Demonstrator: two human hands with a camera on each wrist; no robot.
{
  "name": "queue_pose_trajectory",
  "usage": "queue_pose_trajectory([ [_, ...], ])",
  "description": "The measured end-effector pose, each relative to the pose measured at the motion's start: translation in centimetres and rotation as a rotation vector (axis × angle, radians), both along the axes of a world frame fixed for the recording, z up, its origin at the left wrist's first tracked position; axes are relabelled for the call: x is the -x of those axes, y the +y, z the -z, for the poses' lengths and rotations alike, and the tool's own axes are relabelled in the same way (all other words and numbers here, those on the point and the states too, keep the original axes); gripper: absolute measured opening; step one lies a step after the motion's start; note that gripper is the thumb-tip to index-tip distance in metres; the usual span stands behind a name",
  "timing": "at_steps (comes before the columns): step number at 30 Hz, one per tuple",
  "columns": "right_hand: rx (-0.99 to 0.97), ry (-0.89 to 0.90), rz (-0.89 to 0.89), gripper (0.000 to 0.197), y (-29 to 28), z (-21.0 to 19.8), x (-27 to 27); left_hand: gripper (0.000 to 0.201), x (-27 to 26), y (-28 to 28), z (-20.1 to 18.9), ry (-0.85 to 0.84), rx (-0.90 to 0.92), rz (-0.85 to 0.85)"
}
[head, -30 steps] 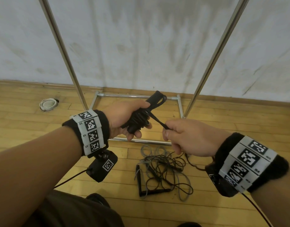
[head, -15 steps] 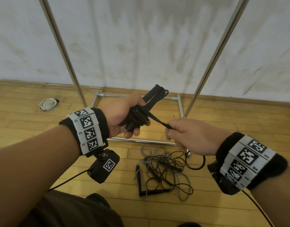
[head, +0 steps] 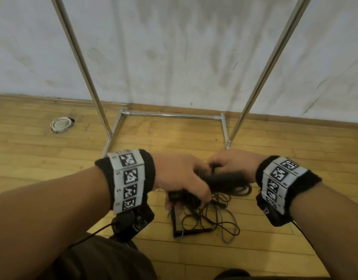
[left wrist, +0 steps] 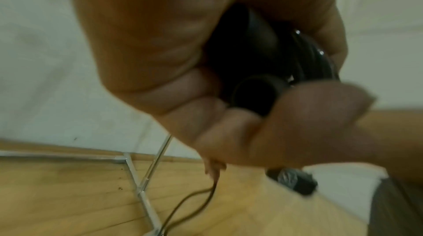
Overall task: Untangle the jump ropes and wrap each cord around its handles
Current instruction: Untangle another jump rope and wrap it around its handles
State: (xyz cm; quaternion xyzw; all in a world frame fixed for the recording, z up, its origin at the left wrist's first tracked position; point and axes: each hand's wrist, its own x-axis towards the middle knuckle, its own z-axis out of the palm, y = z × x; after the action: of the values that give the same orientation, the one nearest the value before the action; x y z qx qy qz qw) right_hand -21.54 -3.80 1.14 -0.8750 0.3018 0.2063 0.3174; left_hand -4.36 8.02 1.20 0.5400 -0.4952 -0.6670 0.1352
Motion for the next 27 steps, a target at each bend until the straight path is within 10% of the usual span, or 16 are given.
queue_pose_trajectory([
  [7, 0.361, -0.03, -0.124, 0.009, 1.7, -1.4, -3.0, 0.04, 1.6, 0.2, 4.1, -0.464, -0.05, 0.015],
  [12, 0.47, -0.115, -0.162, 0.021, 3.1, -2.8, -3.3, 0.012, -0.7, -1.7, 4.4, -0.365, -0.038, -0.282],
  [21, 0.277, -0.387, 0.096, 0.017, 2.7, -3.7, -1.3, 0.047, -5.2, -1.4, 0.6, 0.272, 0.003, -0.66],
  [27, 0.169, -0.396, 0.106, 0.024, 2.8, -3.5, -0.5, 0.062, -4.9, -0.6, -1.5, 0.319, 0.098, -0.729],
])
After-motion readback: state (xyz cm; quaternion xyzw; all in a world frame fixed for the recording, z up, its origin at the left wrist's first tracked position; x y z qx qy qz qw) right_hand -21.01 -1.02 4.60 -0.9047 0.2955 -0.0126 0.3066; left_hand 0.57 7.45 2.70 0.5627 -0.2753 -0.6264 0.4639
